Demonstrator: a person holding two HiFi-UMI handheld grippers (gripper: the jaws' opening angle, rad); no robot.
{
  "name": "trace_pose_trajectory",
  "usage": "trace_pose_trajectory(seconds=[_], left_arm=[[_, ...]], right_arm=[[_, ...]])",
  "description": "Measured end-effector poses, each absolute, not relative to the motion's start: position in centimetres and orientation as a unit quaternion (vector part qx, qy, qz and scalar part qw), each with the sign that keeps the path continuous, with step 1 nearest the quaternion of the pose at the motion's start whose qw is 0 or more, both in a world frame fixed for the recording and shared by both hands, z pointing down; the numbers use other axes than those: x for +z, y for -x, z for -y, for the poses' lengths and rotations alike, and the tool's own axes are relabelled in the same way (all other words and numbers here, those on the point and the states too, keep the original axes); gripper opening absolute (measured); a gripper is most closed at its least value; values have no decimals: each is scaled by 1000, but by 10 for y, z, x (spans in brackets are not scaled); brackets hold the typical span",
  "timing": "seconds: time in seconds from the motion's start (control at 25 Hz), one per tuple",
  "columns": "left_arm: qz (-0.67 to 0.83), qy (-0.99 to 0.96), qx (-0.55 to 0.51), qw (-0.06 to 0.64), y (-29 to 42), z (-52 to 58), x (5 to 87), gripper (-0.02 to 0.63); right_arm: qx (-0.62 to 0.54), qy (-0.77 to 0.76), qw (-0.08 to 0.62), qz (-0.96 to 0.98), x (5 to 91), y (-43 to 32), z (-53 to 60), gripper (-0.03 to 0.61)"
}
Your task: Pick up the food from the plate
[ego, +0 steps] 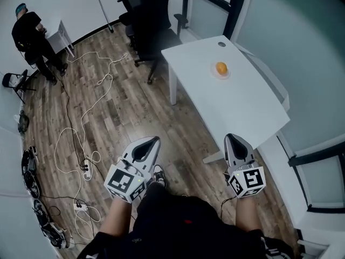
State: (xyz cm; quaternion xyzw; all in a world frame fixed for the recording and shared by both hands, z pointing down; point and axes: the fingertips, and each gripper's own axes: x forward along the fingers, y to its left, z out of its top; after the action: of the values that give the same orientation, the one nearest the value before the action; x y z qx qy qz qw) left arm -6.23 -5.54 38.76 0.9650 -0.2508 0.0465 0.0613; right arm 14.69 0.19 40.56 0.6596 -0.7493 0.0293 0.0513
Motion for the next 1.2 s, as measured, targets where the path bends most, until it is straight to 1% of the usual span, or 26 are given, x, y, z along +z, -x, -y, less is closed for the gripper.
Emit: trace_pose_trajectory(seconds=[0.12, 0.4, 0.72, 0.92, 1.2], left_arm=[[237, -967, 45, 77, 63, 114, 396, 20], [218, -971, 62, 74, 69, 251, 399, 20], [167, -983, 53, 60, 64, 349, 402, 20], [150, -984, 64, 68, 27, 389, 405, 20], [149, -982, 91, 68, -52, 440, 413, 20]], right_arm=[[28, -666, 66, 742, 409, -143, 55, 29], [32, -689, 78, 720, 407, -141, 175, 29], [39, -707, 81, 701, 416, -126, 264, 29], [46, -721, 75, 687, 423, -163, 296, 29], [55, -730, 59, 679, 438, -247, 350, 29]])
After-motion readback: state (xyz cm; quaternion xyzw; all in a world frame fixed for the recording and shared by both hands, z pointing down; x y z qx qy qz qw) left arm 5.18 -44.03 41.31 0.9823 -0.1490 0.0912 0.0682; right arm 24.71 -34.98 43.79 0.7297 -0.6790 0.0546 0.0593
